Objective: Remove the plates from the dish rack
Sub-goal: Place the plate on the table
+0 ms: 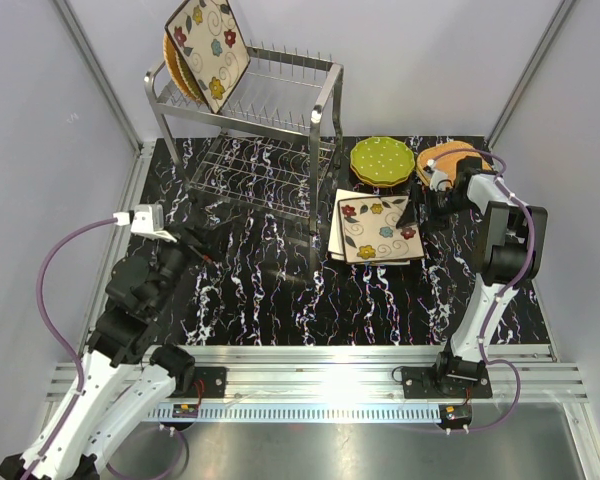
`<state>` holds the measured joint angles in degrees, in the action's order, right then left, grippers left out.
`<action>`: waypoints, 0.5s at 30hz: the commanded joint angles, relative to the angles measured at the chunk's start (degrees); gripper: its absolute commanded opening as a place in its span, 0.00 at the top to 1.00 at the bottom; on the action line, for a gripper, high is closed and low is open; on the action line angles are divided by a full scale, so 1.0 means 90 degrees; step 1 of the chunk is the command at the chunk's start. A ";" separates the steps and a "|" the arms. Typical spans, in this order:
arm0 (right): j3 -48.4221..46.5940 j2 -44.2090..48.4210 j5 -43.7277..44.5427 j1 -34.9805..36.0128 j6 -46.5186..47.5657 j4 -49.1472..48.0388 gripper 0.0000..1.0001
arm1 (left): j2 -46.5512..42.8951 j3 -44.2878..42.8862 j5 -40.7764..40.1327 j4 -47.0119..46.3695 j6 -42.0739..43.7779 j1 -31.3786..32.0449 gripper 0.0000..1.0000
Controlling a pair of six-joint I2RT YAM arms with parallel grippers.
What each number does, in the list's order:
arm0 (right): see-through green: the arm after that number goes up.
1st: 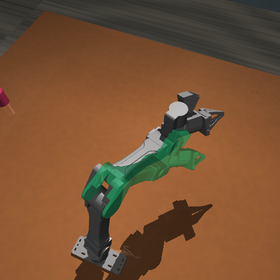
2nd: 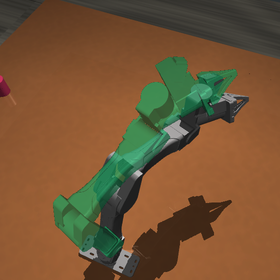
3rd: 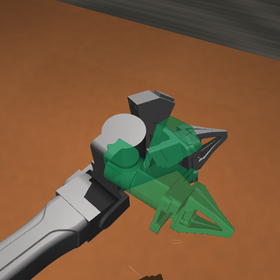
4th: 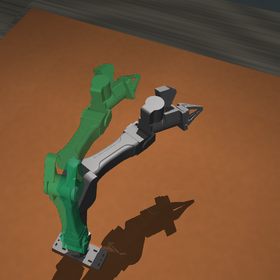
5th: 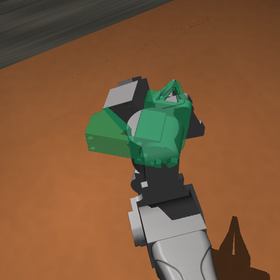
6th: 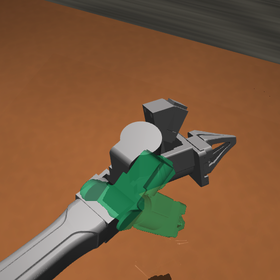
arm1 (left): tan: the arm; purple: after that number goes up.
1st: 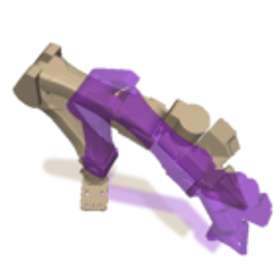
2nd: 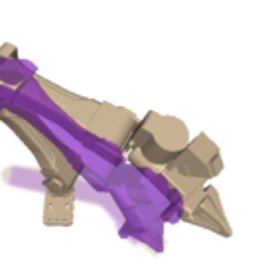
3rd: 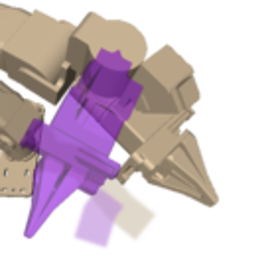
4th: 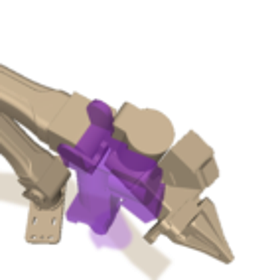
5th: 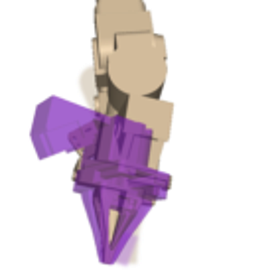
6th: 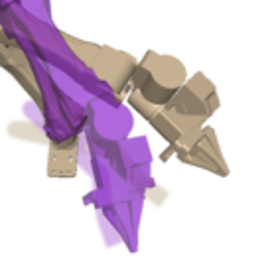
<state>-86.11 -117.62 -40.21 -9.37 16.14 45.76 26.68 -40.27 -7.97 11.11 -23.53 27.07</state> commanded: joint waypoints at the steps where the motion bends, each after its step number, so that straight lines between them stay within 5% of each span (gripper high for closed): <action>1: -0.0003 0.0471 0.0121 0.0113 0.0247 0.0023 0.00 | 0.0151 -0.0330 -0.0238 -0.0190 -0.0003 0.0000 0.01; 15: 0.0417 0.1067 0.0590 0.0748 0.0248 -0.0026 0.00 | 0.0882 -0.1334 -0.0687 0.0093 -0.0062 -0.0010 0.01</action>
<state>-82.15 -112.66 -34.70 -3.51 17.80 45.91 32.40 -47.72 -11.22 12.53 -24.05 27.07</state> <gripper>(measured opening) 0.994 0.987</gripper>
